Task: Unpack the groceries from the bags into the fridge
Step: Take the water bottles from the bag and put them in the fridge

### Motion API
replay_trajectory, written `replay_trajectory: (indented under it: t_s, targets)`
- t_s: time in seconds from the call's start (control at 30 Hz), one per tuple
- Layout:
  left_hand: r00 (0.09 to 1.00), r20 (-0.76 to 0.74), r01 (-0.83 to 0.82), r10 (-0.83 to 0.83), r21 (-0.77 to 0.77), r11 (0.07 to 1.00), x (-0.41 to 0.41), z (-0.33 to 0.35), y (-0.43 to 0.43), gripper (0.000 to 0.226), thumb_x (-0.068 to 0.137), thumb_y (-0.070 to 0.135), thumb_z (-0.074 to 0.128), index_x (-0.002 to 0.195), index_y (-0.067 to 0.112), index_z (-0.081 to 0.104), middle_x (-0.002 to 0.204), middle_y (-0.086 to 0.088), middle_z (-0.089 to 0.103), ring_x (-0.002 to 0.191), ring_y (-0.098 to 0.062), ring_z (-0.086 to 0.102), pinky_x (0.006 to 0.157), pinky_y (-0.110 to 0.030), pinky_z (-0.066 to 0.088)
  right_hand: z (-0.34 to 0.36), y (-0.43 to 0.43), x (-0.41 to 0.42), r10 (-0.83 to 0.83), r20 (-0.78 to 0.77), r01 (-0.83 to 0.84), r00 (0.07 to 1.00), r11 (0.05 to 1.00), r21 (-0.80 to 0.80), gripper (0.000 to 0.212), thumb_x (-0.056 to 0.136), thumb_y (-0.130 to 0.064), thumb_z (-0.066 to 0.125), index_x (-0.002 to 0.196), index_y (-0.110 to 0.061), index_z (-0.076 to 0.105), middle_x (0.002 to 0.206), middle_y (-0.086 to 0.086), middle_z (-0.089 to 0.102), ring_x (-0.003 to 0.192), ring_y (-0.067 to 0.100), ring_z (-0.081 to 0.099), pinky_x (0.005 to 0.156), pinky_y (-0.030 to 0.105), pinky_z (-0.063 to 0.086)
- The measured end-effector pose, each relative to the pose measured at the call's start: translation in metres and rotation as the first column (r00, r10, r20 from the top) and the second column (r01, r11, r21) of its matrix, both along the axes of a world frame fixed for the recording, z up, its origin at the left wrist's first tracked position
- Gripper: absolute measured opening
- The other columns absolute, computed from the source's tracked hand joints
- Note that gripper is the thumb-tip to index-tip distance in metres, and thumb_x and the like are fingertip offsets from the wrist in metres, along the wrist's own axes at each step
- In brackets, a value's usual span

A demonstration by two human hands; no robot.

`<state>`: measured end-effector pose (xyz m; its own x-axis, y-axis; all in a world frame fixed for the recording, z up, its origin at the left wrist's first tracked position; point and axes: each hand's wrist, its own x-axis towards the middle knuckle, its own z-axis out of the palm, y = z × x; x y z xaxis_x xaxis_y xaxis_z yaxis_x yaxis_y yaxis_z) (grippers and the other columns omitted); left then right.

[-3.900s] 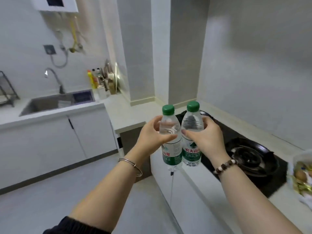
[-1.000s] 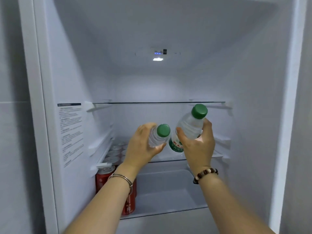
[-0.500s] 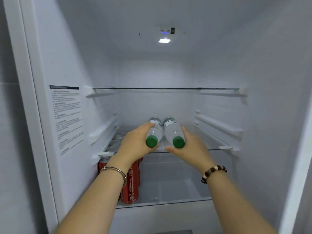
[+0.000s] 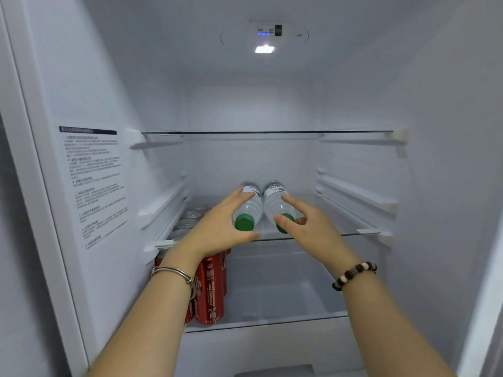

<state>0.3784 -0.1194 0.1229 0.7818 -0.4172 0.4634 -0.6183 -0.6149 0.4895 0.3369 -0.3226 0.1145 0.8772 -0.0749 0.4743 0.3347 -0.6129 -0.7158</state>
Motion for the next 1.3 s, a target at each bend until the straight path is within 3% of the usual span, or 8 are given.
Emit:
replay_trajectory:
  t_s: [0.17,0.33,0.43,0.63,0.8,1.03,1.17,1.3]
  targets:
    - [0.999,0.028,-0.034,0.036,-0.086,0.996,-0.006,0.0,0.001,0.072,0.072,0.039,0.076,0.136,0.043,0.044,0.152,0.023,0.023,0.138,0.0,0.025,0.114,-0.032,0.026,0.003,0.008,0.004,0.034,0.01,-0.033,0.999,0.997,-0.064,0.054,0.084,-0.046,0.06,0.136,-0.041,0.045,0.072,-0.023,0.037,0.066,-0.002,0.037,0.072,0.021,0.037]
    - [0.979,0.079,-0.178,0.188,-0.123,0.976,-0.005,-0.001,-0.001,0.058,0.08,0.036,0.071,0.134,0.034,0.05,0.153,0.012,0.028,0.139,-0.009,0.029,0.111,-0.028,0.023,0.007,0.018,0.018,0.089,-0.011,-0.09,0.996,0.987,-0.132,0.058,0.086,-0.046,0.058,0.14,-0.038,0.039,0.128,-0.008,0.052,0.091,0.004,0.044,0.099,0.03,0.04]
    - [0.953,0.06,-0.286,0.298,-0.152,0.946,-0.003,0.001,-0.003,0.05,0.085,0.032,0.066,0.134,0.028,0.052,0.153,0.003,0.029,0.139,-0.015,0.03,0.111,-0.028,0.023,0.012,0.029,0.032,0.117,-0.053,-0.126,0.992,0.968,-0.219,0.058,0.087,-0.046,0.057,0.141,-0.041,0.035,0.155,-0.009,0.023,0.126,0.018,0.044,0.108,0.04,0.035]
    - [0.923,-0.123,-0.384,0.364,-0.313,0.869,0.005,0.008,0.008,0.048,0.09,0.024,0.061,0.137,0.019,0.05,0.145,-0.003,0.044,0.133,-0.019,0.04,0.105,-0.028,0.031,0.02,0.05,0.05,0.214,-0.146,-0.238,0.966,0.956,-0.173,0.056,0.09,-0.035,0.058,0.142,-0.038,0.036,0.157,-0.004,0.016,0.138,0.021,0.033,0.111,0.04,0.031]
    - [0.855,-0.054,-0.506,0.516,-0.313,0.804,0.008,0.003,0.009,0.039,0.095,0.017,0.05,0.134,0.016,0.051,0.142,-0.004,0.048,0.128,-0.023,0.046,0.103,-0.033,0.036,0.023,0.066,0.055,0.28,-0.147,-0.298,0.949,0.948,-0.113,0.055,0.093,-0.028,0.056,0.144,-0.031,0.035,0.157,-0.003,0.02,0.14,0.021,0.03,0.114,0.036,0.027]
    - [0.814,-0.052,-0.528,0.579,-0.481,0.699,0.015,-0.001,0.017,0.034,0.094,0.005,0.045,0.123,0.01,0.061,0.141,-0.01,0.049,0.128,-0.025,0.046,0.102,-0.028,0.036,0.025,0.079,0.06,0.267,-0.173,-0.288,0.948,0.951,-0.114,0.061,0.094,-0.029,0.055,0.147,-0.021,0.027,0.151,0.001,0.031,0.135,0.02,0.037,0.1,0.025,0.03]
    - [0.833,-0.13,-0.515,0.538,-0.537,0.668,0.018,0.002,0.022,0.038,0.089,0.001,0.049,0.124,0.009,0.06,0.144,-0.009,0.045,0.13,-0.024,0.044,0.102,-0.024,0.034,0.025,0.09,0.063,0.255,-0.206,-0.285,0.945,0.95,-0.129,0.066,0.093,-0.033,0.056,0.148,-0.021,0.021,0.15,0.002,0.034,0.118,0.02,0.054,0.088,0.022,0.036]
    - [0.836,-0.173,-0.515,0.522,-0.577,0.634,0.017,0.003,0.024,0.045,0.086,-0.006,0.044,0.126,0.009,0.059,0.147,-0.006,0.041,0.133,-0.022,0.04,0.104,-0.022,0.032,0.025,0.096,0.064,0.235,-0.24,-0.274,0.942,0.951,-0.145,0.067,0.095,-0.027,0.053,0.15,-0.02,0.016,0.132,0.011,0.054,0.111,0.022,0.059,0.084,0.024,0.04]
